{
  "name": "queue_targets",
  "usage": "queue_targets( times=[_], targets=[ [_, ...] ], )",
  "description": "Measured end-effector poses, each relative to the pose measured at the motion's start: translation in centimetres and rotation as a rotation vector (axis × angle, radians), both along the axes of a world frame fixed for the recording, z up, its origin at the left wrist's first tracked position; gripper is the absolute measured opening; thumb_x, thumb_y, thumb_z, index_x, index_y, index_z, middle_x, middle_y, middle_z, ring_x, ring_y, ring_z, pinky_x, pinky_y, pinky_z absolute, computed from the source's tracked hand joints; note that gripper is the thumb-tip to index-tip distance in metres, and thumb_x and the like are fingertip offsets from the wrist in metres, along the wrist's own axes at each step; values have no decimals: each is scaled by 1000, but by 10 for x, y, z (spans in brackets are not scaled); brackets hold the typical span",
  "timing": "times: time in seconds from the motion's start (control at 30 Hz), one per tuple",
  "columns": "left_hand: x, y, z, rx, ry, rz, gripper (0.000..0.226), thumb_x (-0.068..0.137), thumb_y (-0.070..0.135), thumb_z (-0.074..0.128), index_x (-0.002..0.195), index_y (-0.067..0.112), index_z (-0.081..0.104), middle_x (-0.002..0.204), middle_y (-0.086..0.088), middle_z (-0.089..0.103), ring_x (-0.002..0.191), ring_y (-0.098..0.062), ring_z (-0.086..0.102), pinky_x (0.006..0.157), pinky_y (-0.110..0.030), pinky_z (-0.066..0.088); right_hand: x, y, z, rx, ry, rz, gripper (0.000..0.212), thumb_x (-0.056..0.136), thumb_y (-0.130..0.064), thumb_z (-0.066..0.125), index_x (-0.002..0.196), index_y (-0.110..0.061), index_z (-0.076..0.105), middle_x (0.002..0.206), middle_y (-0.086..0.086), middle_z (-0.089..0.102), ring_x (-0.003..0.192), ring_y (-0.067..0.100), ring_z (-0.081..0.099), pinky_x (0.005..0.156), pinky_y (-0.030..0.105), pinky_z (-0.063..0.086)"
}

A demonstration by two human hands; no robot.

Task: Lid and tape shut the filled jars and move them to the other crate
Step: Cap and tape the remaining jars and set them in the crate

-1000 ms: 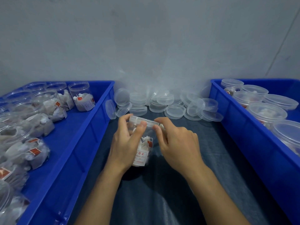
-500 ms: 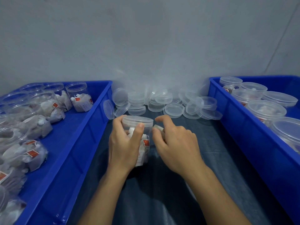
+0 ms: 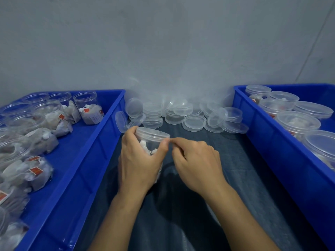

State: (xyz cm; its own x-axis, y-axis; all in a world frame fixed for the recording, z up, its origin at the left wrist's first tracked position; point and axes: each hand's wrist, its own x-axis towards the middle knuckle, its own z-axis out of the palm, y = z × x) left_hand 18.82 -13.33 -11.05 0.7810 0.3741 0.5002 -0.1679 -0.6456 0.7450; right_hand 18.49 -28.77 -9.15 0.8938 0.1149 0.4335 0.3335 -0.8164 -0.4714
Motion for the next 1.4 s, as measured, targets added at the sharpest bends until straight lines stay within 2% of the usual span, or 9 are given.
queue_targets(
  times=[0.13, 0.27, 0.47, 0.73, 0.9, 1.03, 1.13, 1.27, 1.4],
  targets=[
    [1, 2, -1, 6, 18, -9, 91, 79, 79, 66, 144, 20, 45, 134, 3, 57, 113, -11, 55, 85, -25, 43, -1, 0, 1, 5, 3, -3, 41, 93, -44, 31, 111, -37, 67, 79, -10, 71, 78, 26, 64, 65, 38, 36],
    [0, 2, -1, 7, 6, -15, 88, 83, 78, 63, 146, 20, 45, 134, 3, 55, 107, -5, 49, 84, -25, 41, -2, 0, 3, 17, -12, -9, 40, 93, -47, 33, 114, -43, 67, 81, -12, 73, 80, 24, 66, 67, 36, 36],
    [-1, 4, 0, 6, 34, -41, 98, 76, 85, 62, 150, 24, 42, 141, 3, 58, 123, -15, 57, 96, -35, 51, -2, -4, 4, 25, 3, -13, 38, 91, -48, 33, 114, -44, 63, 80, -12, 71, 83, 25, 67, 74, 39, 48],
    [-1, 5, 1, -21, 24, -51, 94, 69, 83, 65, 144, 29, 46, 134, 11, 61, 116, -9, 59, 89, -26, 48, 2, -5, 2, 64, -11, -17, 24, 91, -52, 42, 108, -43, 55, 62, -13, 59, 74, 25, 62, 65, 37, 36],
    [-2, 5, 2, -38, 23, -70, 89, 71, 82, 67, 140, 30, 48, 128, 13, 61, 113, -7, 59, 84, -20, 47, 6, -7, 2, 62, 79, -36, 31, 93, -63, 39, 106, -37, 49, 80, -9, 70, 83, 26, 65, 73, 40, 41],
    [-3, 1, 2, 1, 19, -56, 90, 69, 82, 69, 139, 29, 48, 127, 12, 60, 110, -8, 59, 90, -34, 54, 8, -11, 1, 79, 221, -15, 39, 99, -60, 39, 83, -25, 48, 77, -7, 62, 77, 25, 58, 65, 40, 40],
    [-4, 0, 2, 22, 35, -52, 96, 67, 84, 69, 142, 28, 47, 130, 11, 59, 112, -10, 58, 94, -37, 55, 10, -15, 2, 136, 337, 44, 47, 102, -53, 42, 73, -17, 50, 71, -2, 59, 72, 22, 56, 58, 38, 36],
    [-4, 2, 3, 57, 46, -57, 101, 64, 85, 75, 141, 26, 48, 131, 10, 58, 116, -10, 57, 94, -34, 51, 13, -21, 5, 106, 373, 96, 42, 103, -48, 44, 80, -17, 60, 77, -3, 64, 79, 23, 60, 64, 37, 42],
    [-4, 2, 3, 69, 60, -54, 101, 64, 88, 69, 142, 28, 47, 130, 11, 56, 114, -9, 55, 91, -31, 47, 14, -22, 4, 85, 403, 137, 36, 106, -47, 41, 90, -23, 63, 91, -6, 70, 88, 23, 64, 77, 40, 53]
  ],
)
